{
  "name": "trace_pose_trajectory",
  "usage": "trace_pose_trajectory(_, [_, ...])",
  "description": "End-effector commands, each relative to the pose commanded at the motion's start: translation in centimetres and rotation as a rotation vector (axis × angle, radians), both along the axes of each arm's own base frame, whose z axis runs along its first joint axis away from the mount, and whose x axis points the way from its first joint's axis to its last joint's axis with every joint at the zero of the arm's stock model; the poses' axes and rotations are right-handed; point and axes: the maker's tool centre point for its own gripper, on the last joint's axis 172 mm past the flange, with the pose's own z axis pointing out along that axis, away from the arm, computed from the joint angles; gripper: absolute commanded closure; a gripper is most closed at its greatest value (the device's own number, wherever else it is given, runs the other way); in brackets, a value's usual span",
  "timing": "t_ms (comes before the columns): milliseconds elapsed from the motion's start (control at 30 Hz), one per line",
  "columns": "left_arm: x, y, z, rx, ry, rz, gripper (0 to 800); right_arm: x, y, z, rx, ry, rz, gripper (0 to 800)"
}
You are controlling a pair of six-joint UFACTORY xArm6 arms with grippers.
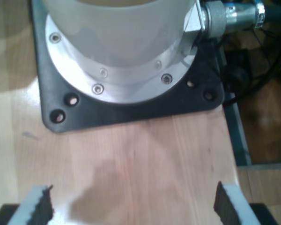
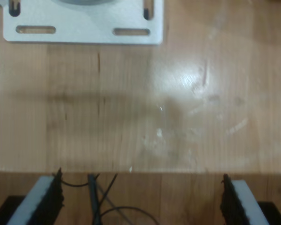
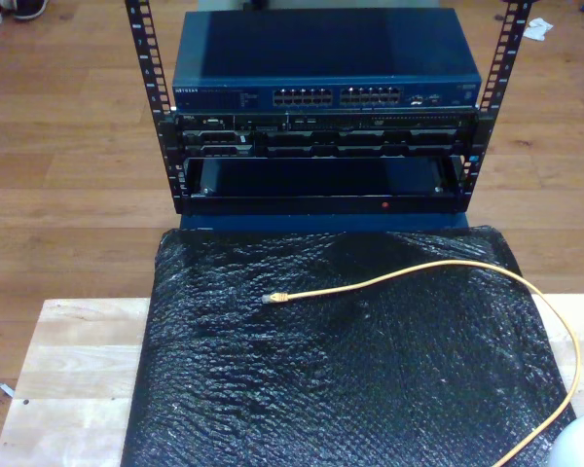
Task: Grab the cable and plug it in
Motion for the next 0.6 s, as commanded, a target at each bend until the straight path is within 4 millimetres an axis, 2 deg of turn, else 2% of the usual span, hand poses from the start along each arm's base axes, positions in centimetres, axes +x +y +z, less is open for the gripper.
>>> trace_pose_trajectory(167, [2.5,-1.0,3.1,-0.031,-0.048,-0.004,1,0.2,0.4,2.0,0.042,0.009,-0.037,3])
trace_pose_trajectory(333, [4.4,-0.5,4.8,-0.005,-0.030,0.002,1,0.6,-1.1,4.7,0.020,0.018,-0.108,3])
trace_pose_trajectory(500, [5.8,-1.1,6.0,-0.010,0.022,-0.009,1,2.8,-3.1,7.1,-0.015,-0.008,-0.176,3])
trace_pose_trajectory(600, [7.4,-1.7,6.2,-0.007,0.037,0.001,1,4.3,-3.8,8.7,-0.020,-0.026,-0.215,3])
